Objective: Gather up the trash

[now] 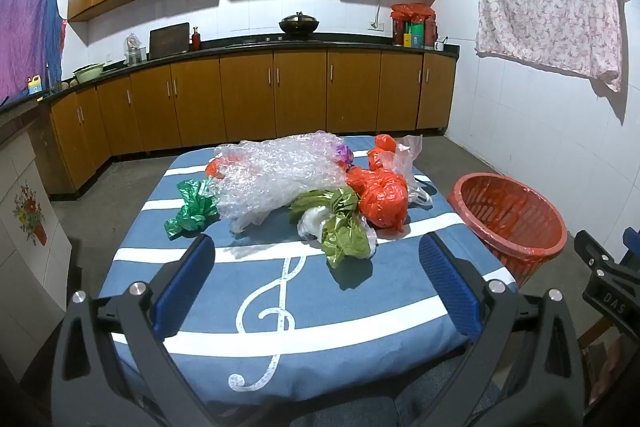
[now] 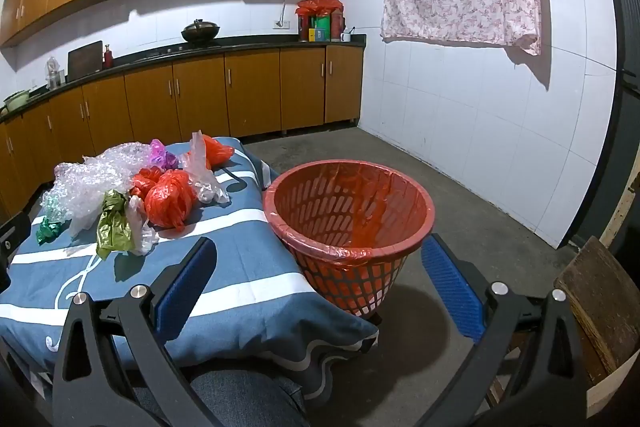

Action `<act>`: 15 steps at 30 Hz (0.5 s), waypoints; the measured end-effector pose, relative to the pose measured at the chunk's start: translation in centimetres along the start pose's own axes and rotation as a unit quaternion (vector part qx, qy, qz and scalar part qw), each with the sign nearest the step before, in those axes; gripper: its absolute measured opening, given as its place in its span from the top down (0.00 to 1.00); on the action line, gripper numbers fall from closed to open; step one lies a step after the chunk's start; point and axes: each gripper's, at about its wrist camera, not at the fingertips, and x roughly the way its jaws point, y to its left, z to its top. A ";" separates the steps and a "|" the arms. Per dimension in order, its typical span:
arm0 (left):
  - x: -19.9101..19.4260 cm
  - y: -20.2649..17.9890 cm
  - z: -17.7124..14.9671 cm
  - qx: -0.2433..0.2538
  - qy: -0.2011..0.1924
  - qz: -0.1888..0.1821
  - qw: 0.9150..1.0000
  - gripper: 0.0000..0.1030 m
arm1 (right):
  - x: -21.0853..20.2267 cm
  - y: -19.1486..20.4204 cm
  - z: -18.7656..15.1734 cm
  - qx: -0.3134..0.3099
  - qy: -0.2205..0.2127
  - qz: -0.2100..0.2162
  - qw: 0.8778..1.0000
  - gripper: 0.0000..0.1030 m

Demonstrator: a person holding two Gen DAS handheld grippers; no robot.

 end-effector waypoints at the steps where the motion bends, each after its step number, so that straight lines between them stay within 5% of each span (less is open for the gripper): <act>1: 0.0 0.0 0.0 0.000 0.000 0.000 1.000 0.04 | 0.0 0.0 0.0 0.000 0.000 0.000 1.000 0.02; 15: 0.0 0.0 0.0 0.000 0.002 0.000 1.000 0.04 | 0.0 0.0 0.0 0.000 0.000 0.000 1.000 0.02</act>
